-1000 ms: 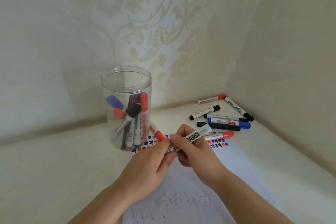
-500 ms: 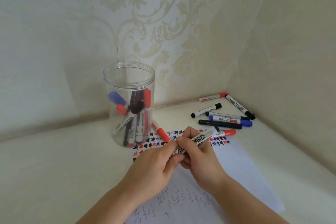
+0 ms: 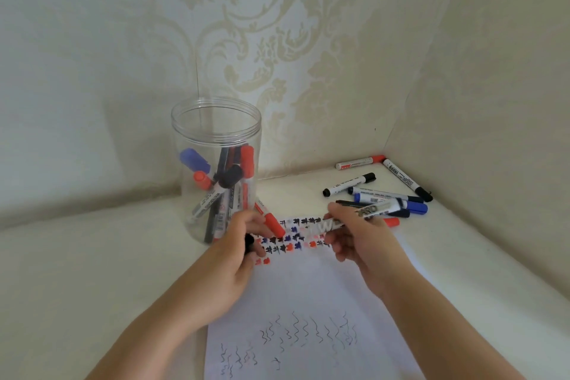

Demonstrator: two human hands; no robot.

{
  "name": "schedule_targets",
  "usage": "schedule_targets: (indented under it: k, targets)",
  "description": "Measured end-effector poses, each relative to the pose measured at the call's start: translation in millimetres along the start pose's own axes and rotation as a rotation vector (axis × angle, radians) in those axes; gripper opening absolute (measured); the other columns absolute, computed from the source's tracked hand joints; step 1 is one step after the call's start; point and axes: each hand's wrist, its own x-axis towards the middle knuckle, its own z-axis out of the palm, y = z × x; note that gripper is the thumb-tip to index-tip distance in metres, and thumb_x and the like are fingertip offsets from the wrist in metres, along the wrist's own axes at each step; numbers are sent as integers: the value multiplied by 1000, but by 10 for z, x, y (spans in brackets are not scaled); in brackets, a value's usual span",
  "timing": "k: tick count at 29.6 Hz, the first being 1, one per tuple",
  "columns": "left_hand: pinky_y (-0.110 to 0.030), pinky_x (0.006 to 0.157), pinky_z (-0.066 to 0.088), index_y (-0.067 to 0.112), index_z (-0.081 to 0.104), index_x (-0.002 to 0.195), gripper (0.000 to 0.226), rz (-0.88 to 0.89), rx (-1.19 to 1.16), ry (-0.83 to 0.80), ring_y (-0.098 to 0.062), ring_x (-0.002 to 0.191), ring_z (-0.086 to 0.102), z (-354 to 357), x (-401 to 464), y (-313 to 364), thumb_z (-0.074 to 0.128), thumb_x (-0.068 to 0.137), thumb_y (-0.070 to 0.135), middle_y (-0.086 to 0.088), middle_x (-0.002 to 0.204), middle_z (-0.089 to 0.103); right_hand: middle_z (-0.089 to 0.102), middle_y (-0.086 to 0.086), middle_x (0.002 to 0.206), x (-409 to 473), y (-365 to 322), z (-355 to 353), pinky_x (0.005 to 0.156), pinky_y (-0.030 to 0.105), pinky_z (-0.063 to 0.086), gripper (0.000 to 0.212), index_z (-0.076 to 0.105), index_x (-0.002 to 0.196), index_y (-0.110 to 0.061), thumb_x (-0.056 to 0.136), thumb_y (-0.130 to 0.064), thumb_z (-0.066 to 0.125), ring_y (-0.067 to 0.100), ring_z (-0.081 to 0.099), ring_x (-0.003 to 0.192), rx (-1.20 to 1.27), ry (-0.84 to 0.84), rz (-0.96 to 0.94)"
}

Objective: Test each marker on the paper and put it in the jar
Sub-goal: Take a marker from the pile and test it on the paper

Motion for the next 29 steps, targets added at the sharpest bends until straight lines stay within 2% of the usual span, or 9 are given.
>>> schedule_targets:
  k: [3, 7, 9, 11, 13, 16, 19, 25, 29]
  targets:
    - [-7, 80, 43, 42, 32, 100, 42, -53, -26, 26, 9, 92, 58, -48, 11, -35, 56, 86, 11, 24, 103, 61, 56, 3, 52, 28, 22, 118, 44, 24, 41, 21, 58, 69, -9, 83, -22, 67, 13, 44, 40, -143, -61, -35]
    - [-1, 67, 38, 29, 52, 92, 34, -121, -37, 116, 8, 84, 60, -73, 13, -47, 76, 69, 23, 19, 84, 70, 69, 11, 61, 58, 13, 257, 49, 26, 53, 21, 69, 80, -8, 87, -27, 63, 18, 62, 47, -50, -98, 3]
    - [1, 66, 37, 26, 57, 88, 34, -135, -45, 166, 9, 81, 60, -65, 19, -47, 80, 64, 20, 17, 80, 69, 67, 6, 59, 97, 49, 283, 50, 24, 52, 18, 66, 77, -8, 81, -25, 69, 14, 60, 48, -72, -79, -11]
    - [1, 66, 37, 25, 61, 85, 30, -121, -30, 200, 9, 78, 61, -50, 20, -40, 81, 63, 18, 17, 76, 69, 59, -1, 54, 118, 119, 309, 46, 19, 42, 22, 58, 71, -11, 73, -22, 77, 5, 50, 43, -153, -69, -78]
    - [-1, 65, 39, 26, 64, 82, 27, -97, -8, 220, 7, 75, 62, -45, 20, -32, 80, 64, 14, 16, 75, 70, 55, -3, 54, 115, 184, 346, 43, 14, 35, 22, 55, 72, -12, 73, -19, 76, 1, 44, 41, -219, -82, -140]
    - [-5, 66, 45, 25, 65, 82, 29, -95, -14, 241, 3, 75, 63, -39, 27, -40, 79, 65, 7, 11, 74, 69, 56, -1, 51, 100, 228, 388, 42, 11, 34, 22, 53, 67, -10, 79, -20, 68, 4, 46, 42, -245, -102, -214]
    - [-9, 68, 47, 25, 62, 82, 30, -134, -12, 229, 2, 74, 64, -19, 27, -61, 81, 63, 10, 11, 78, 69, 52, 1, 45, 111, 285, 407, 43, 14, 35, 31, 47, 60, -10, 77, -25, 67, 13, 44, 44, -271, -77, -287]
    - [-9, 59, 40, 28, 62, 79, 23, -144, 114, 217, 1, 66, 60, 1, 0, -63, 79, 65, 25, 20, 68, 63, 55, 9, 53, 106, 330, 430, 46, 12, 36, 23, 50, 62, -7, 81, -7, 63, 4, 46, 42, -326, -136, -332]
    - [-24, 63, 49, 30, 61, 80, 23, -140, 167, 234, 0, 69, 62, -4, -8, -42, 79, 65, 29, 23, 67, 63, 49, 15, 55, 138, 386, 444, 49, 25, 32, 26, 46, 59, -7, 79, -7, 62, 16, 40, 50, -376, -134, -370]
